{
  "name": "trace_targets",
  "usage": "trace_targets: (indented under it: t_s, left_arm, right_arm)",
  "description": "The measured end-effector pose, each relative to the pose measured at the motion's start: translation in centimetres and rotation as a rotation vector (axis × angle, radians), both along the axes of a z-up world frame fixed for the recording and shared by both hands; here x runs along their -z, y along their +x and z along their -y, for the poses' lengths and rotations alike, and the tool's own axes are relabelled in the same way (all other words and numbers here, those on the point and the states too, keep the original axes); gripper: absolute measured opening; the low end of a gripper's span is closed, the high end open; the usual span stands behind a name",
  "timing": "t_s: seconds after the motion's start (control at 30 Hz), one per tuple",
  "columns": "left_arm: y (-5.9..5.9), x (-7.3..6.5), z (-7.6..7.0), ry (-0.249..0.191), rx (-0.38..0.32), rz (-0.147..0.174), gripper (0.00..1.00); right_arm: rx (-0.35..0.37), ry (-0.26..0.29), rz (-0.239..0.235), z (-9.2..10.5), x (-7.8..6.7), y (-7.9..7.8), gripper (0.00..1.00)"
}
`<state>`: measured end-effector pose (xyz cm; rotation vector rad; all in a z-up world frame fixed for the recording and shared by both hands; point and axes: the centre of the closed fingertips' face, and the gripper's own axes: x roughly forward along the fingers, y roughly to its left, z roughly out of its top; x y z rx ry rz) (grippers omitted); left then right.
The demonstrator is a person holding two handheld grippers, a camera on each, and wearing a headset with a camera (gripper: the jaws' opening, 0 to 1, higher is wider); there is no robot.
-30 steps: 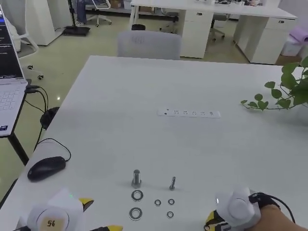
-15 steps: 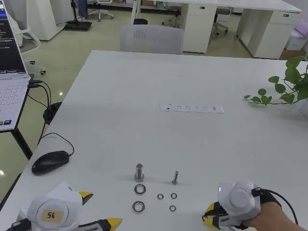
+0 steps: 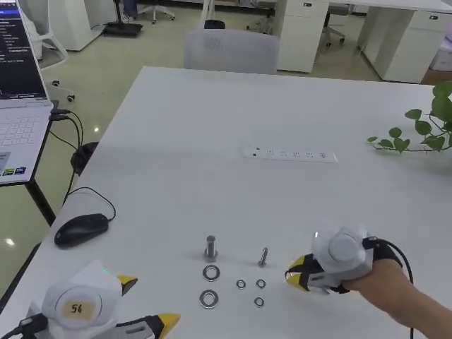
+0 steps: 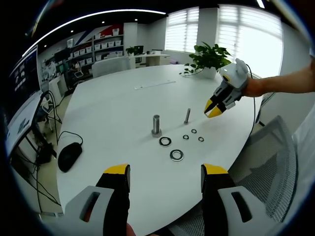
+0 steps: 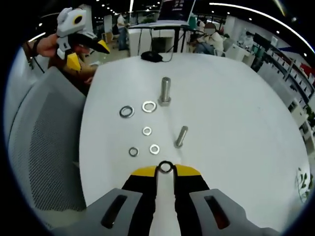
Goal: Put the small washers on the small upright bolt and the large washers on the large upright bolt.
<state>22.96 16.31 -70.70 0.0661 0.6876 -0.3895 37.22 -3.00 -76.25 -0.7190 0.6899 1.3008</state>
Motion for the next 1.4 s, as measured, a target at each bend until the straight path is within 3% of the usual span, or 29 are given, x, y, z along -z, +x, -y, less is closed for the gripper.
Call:
trace_targets:
  t_s: [0.1,0.23,0.47,1.4]
  left_arm:
    - [0.0,0.1,0.1,-0.002,0.001,-0.001,0.58]
    - [0.1,0.1,0.1,-0.005,0.002,-0.001,0.58]
    - [0.3,0.1,-0.1,-0.006,0.0,-0.001,0.58]
    - [0.6,0.0,-0.4,-0.009,0.0,-0.002,0.58]
  right_arm:
    - [0.0,0.014,0.026,-1.1,-1.1,1.3,0.13]
    - [-0.007,0.02,0.033,-2.3,-1.6,2.3,0.13]
    - [-0.053,-0.004,0.036,-4.0,-1.3,2.6,0.13]
    - [-0.121,-0.1,0.037,-4.4,0.2,2.5,0.13]
